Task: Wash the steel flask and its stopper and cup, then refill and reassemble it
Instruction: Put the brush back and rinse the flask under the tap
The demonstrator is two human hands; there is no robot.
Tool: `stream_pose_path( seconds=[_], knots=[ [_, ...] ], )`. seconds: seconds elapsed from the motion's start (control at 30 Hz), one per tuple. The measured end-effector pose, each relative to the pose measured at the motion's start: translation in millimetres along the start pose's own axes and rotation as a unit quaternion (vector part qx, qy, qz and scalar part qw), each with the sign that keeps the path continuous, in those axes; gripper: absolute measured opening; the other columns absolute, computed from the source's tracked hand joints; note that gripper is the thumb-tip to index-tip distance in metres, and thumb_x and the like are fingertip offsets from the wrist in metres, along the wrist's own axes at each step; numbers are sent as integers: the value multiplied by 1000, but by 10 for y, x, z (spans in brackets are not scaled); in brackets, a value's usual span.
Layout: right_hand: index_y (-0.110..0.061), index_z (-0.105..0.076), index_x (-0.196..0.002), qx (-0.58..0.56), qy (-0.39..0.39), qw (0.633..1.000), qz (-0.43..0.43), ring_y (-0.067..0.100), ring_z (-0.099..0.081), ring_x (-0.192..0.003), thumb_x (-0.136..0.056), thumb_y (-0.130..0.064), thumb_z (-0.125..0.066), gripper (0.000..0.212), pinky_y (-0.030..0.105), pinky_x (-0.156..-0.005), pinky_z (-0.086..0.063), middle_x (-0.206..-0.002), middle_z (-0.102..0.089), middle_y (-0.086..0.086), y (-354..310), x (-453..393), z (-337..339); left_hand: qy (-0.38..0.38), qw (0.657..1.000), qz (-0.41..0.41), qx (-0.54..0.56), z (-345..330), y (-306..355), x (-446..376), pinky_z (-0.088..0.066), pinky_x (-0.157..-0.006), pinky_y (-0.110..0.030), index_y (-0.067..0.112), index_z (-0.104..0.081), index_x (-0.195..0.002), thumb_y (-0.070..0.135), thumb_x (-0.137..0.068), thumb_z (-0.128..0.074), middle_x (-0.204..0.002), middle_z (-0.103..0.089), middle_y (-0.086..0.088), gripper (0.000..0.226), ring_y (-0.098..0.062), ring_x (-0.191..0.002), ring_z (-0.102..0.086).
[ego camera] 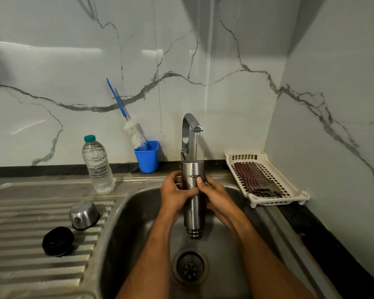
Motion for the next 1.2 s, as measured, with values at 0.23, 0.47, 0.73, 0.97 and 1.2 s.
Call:
stream_pose_path(
  seconds=[0.23, 0.47, 0.73, 0.97, 1.2],
  knots=[
    [-40, -43, -149, 12, -47, 999, 19, 16, -61, -126, -74, -26, -89, 88, 41, -109, -48, -138, -62, -2, 22, -24, -80, -15, 974, 81, 212, 10, -91, 3, -57, -97, -45, 11, -62, -126, 14, -62, -91, -119, -73, -10, 70, -25, -109, -71],
    [-36, -26, -157, 122, -27, 989, 74, 12, -64, -116, -77, 6, -77, 103, 29, -89, -59, -139, -58, 0, -81, 7, -216, -7, 996, 52, 68, -54, -49, 28, -59, -82, -28, 20, -63, -124, 25, -73, -90, -111, -73, -1, 58, -13, -99, -72],
    [-32, -35, -151, 138, -33, 988, 53, 14, -67, -111, -68, 5, -84, 103, 35, -93, -59, -128, -65, -2, -82, 8, -192, -66, 988, 84, 110, 18, -51, 53, -60, -91, -45, 22, -45, -133, 9, -67, -91, -123, -66, -7, 83, -25, -110, -69],
    [-24, -41, -143, 147, -19, 987, 56, 19, -66, -110, -68, 15, -76, 91, 32, -81, -62, -121, -65, 2, -75, 23, -236, -30, 998, 54, 35, -62, 20, 92, -59, -82, -34, 23, -59, -127, 27, -69, -91, -113, -70, 0, 66, -15, -103, -68],
    [-28, -47, -140, 135, -7, 990, 35, 8, -66, -104, -75, -4, -83, 78, 18, -74, -55, -119, -66, -6, -54, 21, -180, 23, 993, 35, 113, 81, 1, 21, -61, -78, -31, 17, -57, -129, 18, -67, -92, -117, -72, -2, 72, -15, -100, -73]
  ],
)
Point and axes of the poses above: each hand's wrist, its own x-axis away from the middle knuckle, its own z-axis out of the back of the hand, y = z × x, the point moved 8 cm from there along -x, towards the middle knuckle
